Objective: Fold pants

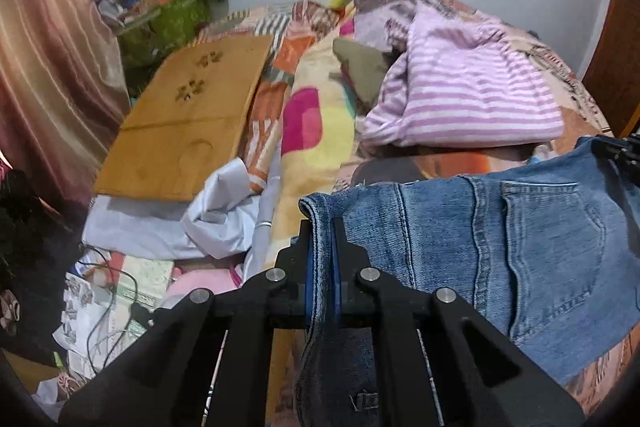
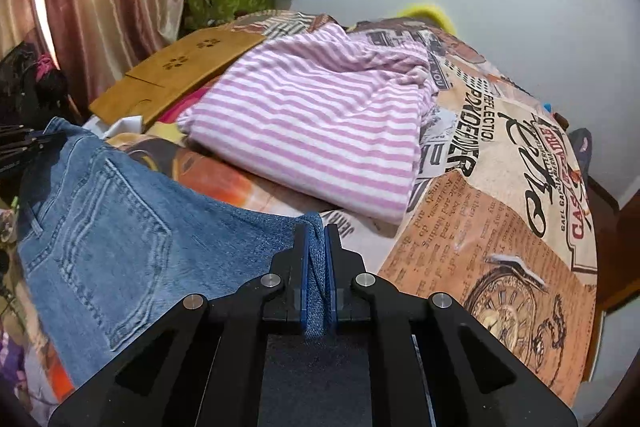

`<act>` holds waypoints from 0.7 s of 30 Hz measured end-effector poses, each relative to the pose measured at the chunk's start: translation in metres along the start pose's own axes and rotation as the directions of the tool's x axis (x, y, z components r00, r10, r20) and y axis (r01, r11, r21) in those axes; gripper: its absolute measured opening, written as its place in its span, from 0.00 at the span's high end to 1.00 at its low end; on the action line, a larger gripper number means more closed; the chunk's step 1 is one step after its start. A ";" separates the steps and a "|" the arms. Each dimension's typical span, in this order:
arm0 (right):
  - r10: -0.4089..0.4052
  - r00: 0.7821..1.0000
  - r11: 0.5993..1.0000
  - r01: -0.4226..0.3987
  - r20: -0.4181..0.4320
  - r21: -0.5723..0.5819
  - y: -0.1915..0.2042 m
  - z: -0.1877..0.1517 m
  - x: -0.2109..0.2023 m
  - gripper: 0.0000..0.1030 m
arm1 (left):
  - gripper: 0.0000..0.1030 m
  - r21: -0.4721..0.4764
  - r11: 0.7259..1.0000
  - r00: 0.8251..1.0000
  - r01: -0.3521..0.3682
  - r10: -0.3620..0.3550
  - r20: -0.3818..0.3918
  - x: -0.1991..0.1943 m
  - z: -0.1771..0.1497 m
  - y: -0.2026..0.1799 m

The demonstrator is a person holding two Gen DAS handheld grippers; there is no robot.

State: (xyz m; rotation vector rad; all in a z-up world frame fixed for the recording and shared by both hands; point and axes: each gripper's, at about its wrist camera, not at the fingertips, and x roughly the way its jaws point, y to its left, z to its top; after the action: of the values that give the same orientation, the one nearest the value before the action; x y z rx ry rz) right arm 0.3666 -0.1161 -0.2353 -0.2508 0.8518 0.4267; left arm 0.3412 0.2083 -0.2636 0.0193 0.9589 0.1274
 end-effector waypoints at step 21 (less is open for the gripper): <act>-0.044 0.999 0.999 0.043 0.030 0.030 -0.007 -0.035 -0.094 0.65 | 0.49 -0.079 0.997 1.000 -0.001 0.001 0.005 -0.079 -0.068 0.038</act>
State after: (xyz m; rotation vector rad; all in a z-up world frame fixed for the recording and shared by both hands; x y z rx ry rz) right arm 0.2918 -0.1602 -0.1847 -0.2346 0.8202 0.3767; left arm 0.2370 0.2343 -0.2350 -0.0525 0.9486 0.1658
